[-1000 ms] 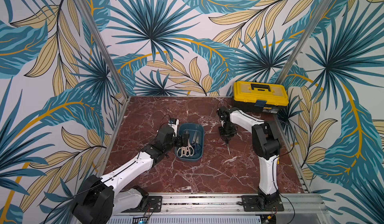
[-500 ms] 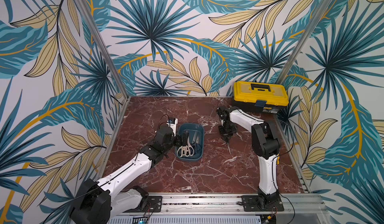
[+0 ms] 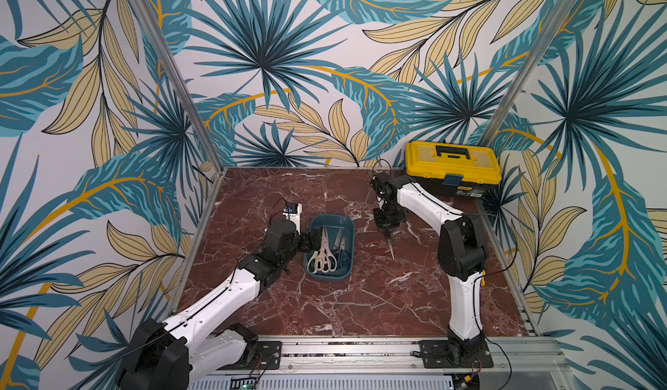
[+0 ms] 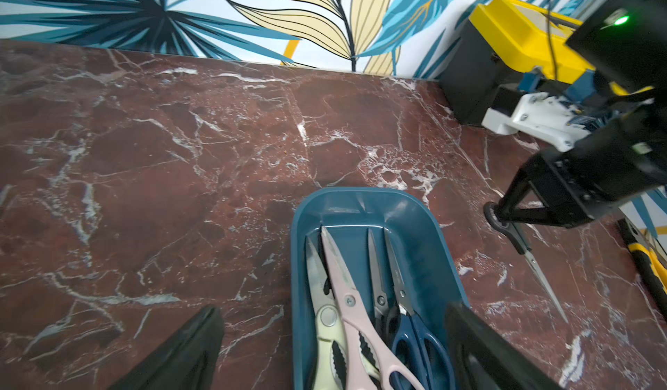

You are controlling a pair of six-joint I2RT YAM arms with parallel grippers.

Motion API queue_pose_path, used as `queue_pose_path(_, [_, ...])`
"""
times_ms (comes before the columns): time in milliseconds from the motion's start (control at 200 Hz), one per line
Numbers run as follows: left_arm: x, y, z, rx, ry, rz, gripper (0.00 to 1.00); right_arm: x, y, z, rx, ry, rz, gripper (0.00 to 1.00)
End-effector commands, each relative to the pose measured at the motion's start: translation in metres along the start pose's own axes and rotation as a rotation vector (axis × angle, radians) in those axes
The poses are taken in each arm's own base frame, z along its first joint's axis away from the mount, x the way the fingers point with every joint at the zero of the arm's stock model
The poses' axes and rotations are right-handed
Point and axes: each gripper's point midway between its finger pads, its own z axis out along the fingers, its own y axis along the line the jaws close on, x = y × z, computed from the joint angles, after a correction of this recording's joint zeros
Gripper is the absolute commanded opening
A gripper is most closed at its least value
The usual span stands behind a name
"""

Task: Put the scissors into the storage box
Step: Place the scissors in the storage box.

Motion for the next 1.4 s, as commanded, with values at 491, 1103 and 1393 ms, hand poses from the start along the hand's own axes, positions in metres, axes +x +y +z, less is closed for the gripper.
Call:
queue_pose_path(491, [0.005,0.051,-0.031,-0.198,-0.096,-0.09,1.0,-0.016,0.166,-0.002,-0.348,-0.025,0.022,0.09])
queue_pose_path(1103, [-0.019,0.115,-0.087,-0.528,-0.465,0.053,1.0,-0.043,0.041,-0.127,0.045,-0.672,-0.085,0.72])
queue_pose_path(1393, [-0.013,0.135,-0.067,-0.669,-0.335,0.245,1.0,0.024,-0.146,-0.098,0.373,-0.836,0.185,0.76])
